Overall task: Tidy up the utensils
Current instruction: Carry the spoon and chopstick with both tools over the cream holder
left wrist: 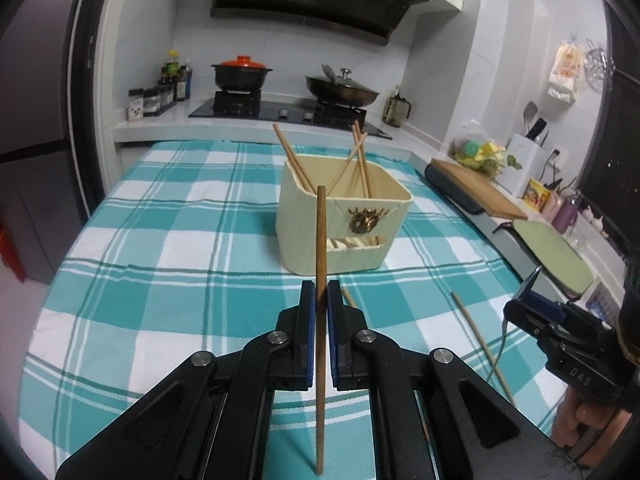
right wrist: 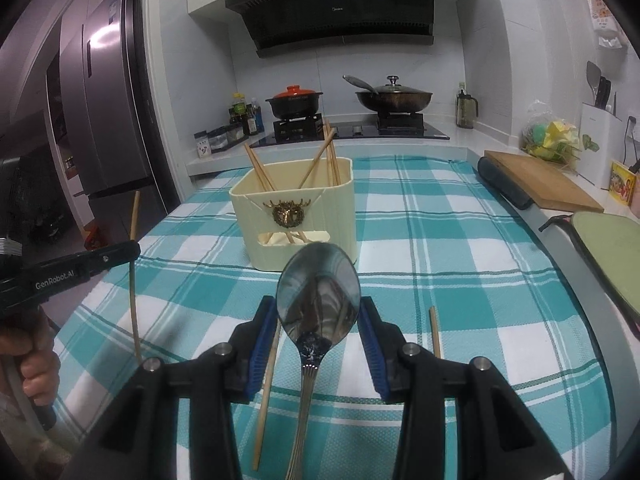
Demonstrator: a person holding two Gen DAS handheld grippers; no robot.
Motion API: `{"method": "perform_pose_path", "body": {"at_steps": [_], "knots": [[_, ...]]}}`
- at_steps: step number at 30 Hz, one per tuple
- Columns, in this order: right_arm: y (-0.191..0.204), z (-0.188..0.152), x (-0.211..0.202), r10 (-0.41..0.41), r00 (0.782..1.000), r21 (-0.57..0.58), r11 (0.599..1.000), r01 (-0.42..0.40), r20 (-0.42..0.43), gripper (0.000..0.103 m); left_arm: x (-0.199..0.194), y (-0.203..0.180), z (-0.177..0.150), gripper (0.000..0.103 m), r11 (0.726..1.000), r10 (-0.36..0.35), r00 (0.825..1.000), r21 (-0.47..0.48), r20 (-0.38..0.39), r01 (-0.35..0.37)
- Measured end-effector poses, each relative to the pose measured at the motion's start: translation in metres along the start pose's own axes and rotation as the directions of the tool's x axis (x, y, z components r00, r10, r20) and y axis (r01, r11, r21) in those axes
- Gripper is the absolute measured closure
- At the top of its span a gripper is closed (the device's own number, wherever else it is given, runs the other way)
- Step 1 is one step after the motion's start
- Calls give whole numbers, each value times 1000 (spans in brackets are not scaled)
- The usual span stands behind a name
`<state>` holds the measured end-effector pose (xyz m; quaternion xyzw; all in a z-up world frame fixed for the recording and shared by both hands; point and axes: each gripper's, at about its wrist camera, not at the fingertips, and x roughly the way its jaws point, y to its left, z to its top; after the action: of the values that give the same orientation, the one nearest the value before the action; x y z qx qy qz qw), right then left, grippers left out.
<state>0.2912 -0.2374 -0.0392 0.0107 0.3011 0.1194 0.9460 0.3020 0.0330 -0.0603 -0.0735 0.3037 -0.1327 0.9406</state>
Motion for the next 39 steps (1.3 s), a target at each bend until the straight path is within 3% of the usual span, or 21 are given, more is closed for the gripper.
{"method": "perform_pose_path", "body": {"at_steps": [10,27,32,39], "knots": [[0,6,-30,-2,998,-6,1000,2,62,61,-26,-8,4,99,1000,-25,998,1,66,25],[1,38,-45,8,993,-45,999,-2,117,61,-39,-8,26,99,999,-48,994,3,99,48],[3,57,-48,20,991,-74,997,-11,135,61,-45,-7,49,99,998,-56,991,19,119,54],[5,115,-44,77,983,-92,994,-62,164,61,-49,-8,108,99,996,-79,982,47,171,72]]}}
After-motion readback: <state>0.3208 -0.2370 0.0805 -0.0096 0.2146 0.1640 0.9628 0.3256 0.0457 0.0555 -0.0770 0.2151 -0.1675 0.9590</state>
